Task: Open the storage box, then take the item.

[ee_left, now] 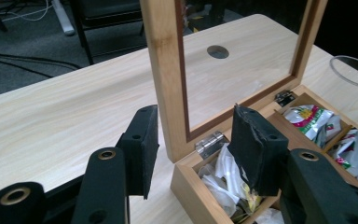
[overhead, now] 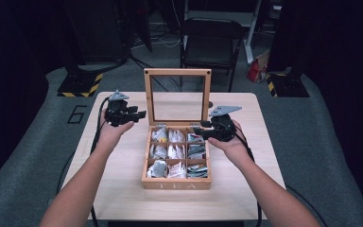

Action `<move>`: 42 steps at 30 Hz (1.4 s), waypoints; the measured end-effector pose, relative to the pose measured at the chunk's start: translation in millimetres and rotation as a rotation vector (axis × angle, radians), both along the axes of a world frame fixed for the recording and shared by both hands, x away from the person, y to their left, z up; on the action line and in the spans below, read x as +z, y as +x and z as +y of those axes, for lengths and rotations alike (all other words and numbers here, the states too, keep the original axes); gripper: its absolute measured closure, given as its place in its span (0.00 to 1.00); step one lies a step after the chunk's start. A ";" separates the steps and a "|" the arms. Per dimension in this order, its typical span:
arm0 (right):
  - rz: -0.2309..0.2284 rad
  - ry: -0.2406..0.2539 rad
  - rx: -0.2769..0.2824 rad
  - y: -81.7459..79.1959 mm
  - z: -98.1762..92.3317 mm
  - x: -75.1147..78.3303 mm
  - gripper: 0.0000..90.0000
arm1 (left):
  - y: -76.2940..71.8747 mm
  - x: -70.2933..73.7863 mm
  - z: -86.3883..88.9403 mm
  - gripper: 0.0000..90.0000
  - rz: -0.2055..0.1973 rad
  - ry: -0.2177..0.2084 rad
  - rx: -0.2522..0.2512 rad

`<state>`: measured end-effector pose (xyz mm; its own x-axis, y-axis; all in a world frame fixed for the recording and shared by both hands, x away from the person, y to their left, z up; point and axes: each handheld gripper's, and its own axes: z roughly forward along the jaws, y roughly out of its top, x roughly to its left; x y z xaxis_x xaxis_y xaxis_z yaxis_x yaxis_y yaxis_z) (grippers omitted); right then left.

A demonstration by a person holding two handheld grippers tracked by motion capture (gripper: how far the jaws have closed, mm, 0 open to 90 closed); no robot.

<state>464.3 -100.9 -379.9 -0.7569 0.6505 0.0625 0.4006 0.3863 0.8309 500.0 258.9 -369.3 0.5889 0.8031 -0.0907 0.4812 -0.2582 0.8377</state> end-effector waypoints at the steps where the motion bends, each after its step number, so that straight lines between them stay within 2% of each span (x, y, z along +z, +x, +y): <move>1: 0.003 0.003 0.007 -1.0 1.4 -0.8 0.60 | -1.9 0.9 0.4 0.58 0.002 0.002 -0.006; 10: 0.022 -0.001 0.049 -11.0 13.1 -8.9 0.60 | -11.5 -2.8 4.2 0.56 0.006 -0.018 -0.009; 20: 0.019 -0.018 0.090 -21.4 21.9 -12.8 0.60 | -12.0 -1.7 4.9 0.55 -0.002 -0.032 -0.020; 29: 0.033 -0.026 0.145 -30.6 36.7 -19.0 0.61 | -19.9 -0.1 7.6 0.54 -0.004 -0.021 -0.024; 31: 0.026 -0.034 0.160 -30.9 39.2 -21.0 0.63 | -21.1 0.0 8.1 0.53 -0.004 -0.024 -0.025; 35: 0.045 -0.028 0.182 -31.3 44.9 -26.4 0.69 | -23.6 -1.1 9.9 0.52 -0.008 -0.028 -0.022; 42: 0.060 -0.036 0.222 -28.8 55.4 -35.2 0.69 | -24.3 -6.3 11.8 0.52 0.002 -0.033 -0.018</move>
<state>435.4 -45.5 -415.1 -0.8773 0.4712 0.0916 0.3511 0.4998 0.7918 475.7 270.7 -375.6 0.6028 0.7891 -0.1180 0.4785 -0.2392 0.8449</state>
